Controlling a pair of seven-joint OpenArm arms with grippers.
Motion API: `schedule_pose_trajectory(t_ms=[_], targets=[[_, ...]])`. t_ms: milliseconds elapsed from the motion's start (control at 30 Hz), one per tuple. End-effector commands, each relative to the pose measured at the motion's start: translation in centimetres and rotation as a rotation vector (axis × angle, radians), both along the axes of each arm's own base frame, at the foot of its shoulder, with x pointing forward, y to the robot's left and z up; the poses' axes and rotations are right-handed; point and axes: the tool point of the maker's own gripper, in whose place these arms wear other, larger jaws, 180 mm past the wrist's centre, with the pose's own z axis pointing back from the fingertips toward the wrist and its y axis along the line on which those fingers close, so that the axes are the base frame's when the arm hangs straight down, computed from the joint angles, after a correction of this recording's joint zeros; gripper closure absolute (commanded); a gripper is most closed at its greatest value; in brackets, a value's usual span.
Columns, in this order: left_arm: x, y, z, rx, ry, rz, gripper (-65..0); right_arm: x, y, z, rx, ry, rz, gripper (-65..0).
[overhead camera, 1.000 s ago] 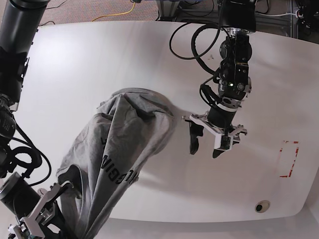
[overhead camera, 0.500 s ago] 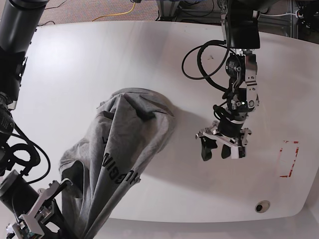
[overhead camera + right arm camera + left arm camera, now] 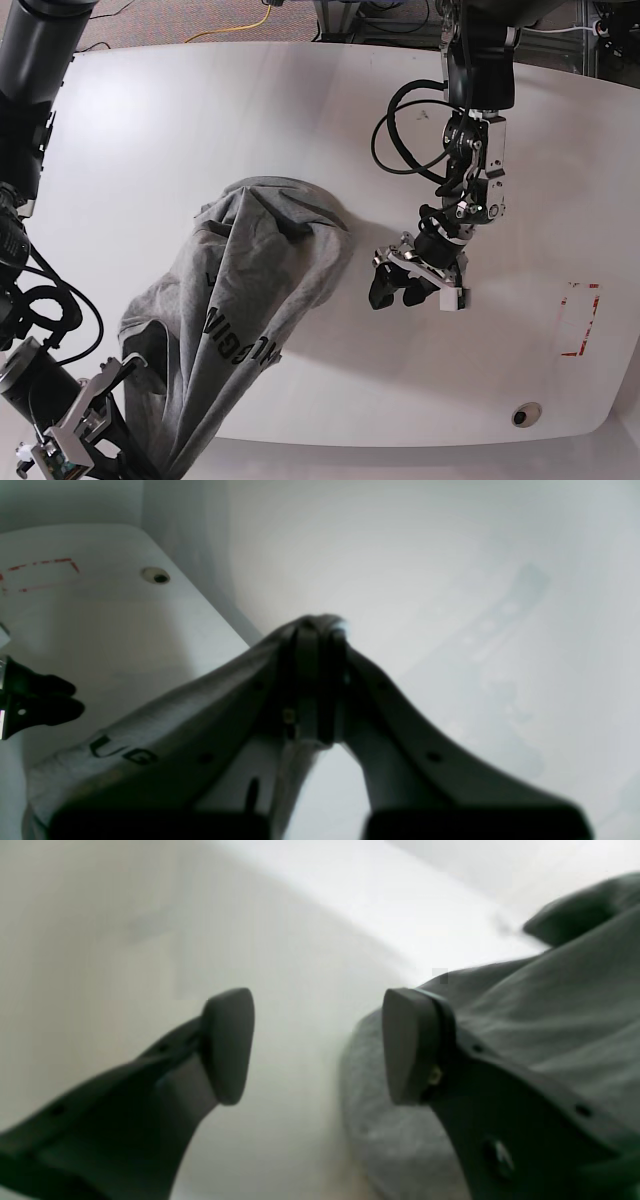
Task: Layout the t-shirt on the table in an organized manner, then fold the t-shirt properly
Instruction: 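Grasp another edge of the hanging shirt with the left gripper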
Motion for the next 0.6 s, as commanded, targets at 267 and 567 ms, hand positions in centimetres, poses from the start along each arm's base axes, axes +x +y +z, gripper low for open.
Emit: schedule_pose_trajectory(t_ms=[267, 567], targets=[[0.3, -4.9, -1.7, -0.005, 0.045, -0.146, -38.3, -0.6, 0.0, 2.0, -0.009, -0.069, 0.016, 0.0], [-0.4, -7.0, -2.9, 0.019, 0.077, -0.212, -38.3, -0.5, -0.1, 2.2, -0.009, -0.073, 0.014, 0.0]])
